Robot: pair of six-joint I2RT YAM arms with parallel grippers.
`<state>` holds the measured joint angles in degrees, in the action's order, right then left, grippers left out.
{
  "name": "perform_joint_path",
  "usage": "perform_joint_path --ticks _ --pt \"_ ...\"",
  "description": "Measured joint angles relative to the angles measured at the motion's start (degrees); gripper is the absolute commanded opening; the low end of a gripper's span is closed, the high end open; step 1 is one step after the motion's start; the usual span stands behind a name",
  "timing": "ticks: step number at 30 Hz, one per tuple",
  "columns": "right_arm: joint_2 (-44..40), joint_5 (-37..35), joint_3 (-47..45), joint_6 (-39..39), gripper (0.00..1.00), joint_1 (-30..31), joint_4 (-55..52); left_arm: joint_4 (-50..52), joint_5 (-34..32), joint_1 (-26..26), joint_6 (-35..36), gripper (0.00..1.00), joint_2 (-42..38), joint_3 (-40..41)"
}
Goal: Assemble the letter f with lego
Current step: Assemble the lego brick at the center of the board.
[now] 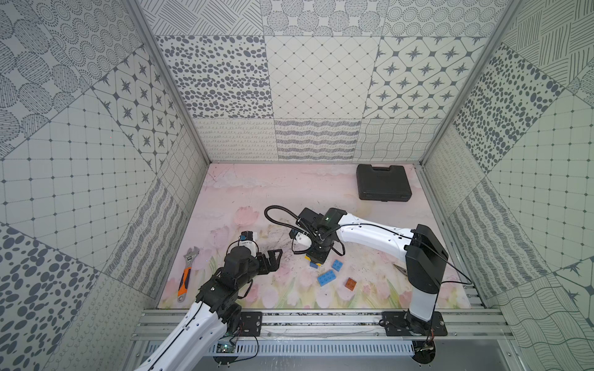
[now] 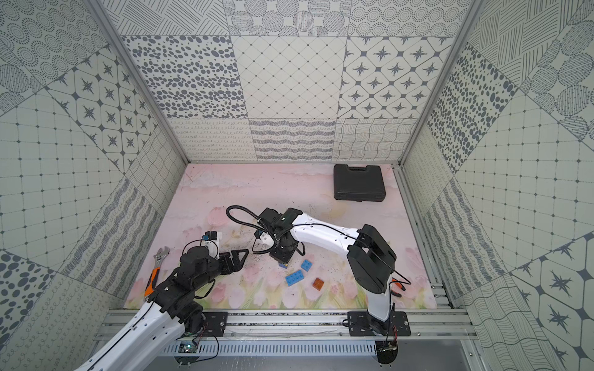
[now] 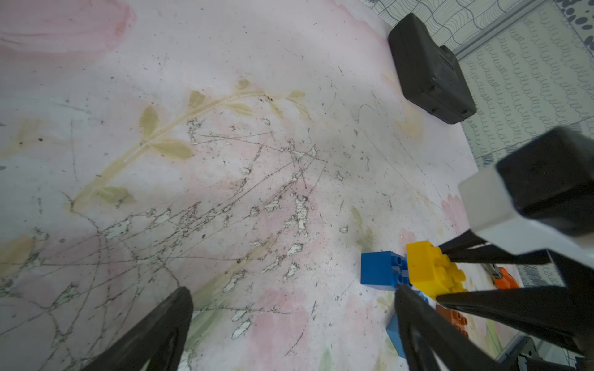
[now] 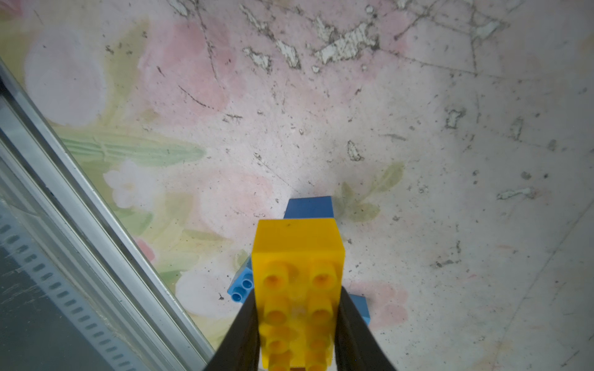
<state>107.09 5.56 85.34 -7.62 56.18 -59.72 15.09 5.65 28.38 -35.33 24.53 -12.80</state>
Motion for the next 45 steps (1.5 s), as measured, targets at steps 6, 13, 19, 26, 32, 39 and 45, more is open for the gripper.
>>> perform_joint_path --ticks 6,13,19,26,32,39,45 --pt "0.6 0.0 0.0 -0.7 0.31 -0.5 0.1 1.0 -0.3 4.4 0.5 0.99 -1.9 0.6" --pt "1.8 0.1 0.0 -0.9 0.31 -0.7 0.3 1.0 -1.2 6.7 1.4 0.99 -2.9 0.6" --pt "2.5 0.5 0.0 -1.0 0.32 -0.7 0.4 1.4 -1.9 7.0 1.5 0.99 -3.7 0.6" --pt "2.8 0.7 0.0 -1.5 0.32 -0.7 0.3 2.2 -2.4 7.1 1.5 0.99 -4.3 0.6" --pt "2.8 0.6 0.0 -1.9 0.33 -0.7 0.2 2.8 -3.1 7.1 1.5 0.99 -4.9 0.7" --pt "3.1 0.2 0.0 -2.1 0.33 -0.6 0.2 3.8 -3.5 7.1 1.5 0.99 -6.6 0.9" --pt "3.5 -0.6 0.0 -2.4 0.33 0.0 0.2 3.9 -3.5 7.1 1.5 0.99 -7.7 1.1"
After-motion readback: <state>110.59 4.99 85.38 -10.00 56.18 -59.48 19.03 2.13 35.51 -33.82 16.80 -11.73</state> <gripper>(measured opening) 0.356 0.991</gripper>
